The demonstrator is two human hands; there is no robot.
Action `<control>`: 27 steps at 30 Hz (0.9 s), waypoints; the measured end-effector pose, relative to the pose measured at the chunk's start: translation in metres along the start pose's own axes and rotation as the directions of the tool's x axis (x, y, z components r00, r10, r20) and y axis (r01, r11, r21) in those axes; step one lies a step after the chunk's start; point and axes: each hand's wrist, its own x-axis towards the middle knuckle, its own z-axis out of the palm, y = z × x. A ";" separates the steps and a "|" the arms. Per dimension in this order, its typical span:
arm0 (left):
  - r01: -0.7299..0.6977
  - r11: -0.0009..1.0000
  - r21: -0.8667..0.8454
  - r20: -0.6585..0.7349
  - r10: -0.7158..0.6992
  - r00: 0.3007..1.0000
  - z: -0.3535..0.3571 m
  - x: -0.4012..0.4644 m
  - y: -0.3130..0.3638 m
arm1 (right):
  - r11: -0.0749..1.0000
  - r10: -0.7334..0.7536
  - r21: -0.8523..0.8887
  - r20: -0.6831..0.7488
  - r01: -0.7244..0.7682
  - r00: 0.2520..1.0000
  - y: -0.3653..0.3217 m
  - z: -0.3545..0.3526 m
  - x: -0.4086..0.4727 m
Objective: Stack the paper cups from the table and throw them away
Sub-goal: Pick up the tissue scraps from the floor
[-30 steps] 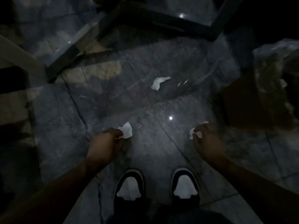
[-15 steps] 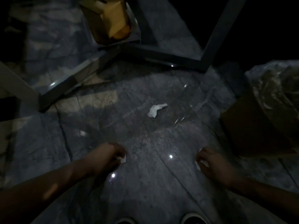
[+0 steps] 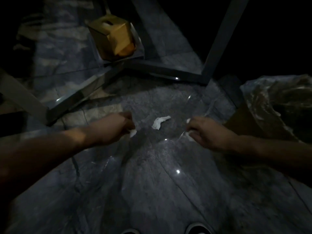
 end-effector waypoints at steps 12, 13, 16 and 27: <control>0.224 0.975 -0.001 -0.103 -0.223 0.969 0.000 0.052 0.002 | 0.979 0.132 -0.158 0.018 -0.127 0.991 -0.001 -0.009 0.096; 0.223 0.975 -0.014 -0.103 -0.223 0.969 0.002 0.050 -0.001 | 0.977 0.116 -0.190 0.092 -0.097 0.989 -0.002 -0.009 0.092; 0.239 0.969 -0.057 -0.125 -0.244 0.962 0.005 0.046 -0.006 | 0.974 0.114 -0.208 0.118 -0.088 0.986 0.005 -0.016 0.091; 0.173 0.981 0.084 -0.009 -0.173 0.985 0.015 0.039 0.002 | 0.934 0.194 -0.333 0.181 -0.125 0.964 0.014 -0.007 0.081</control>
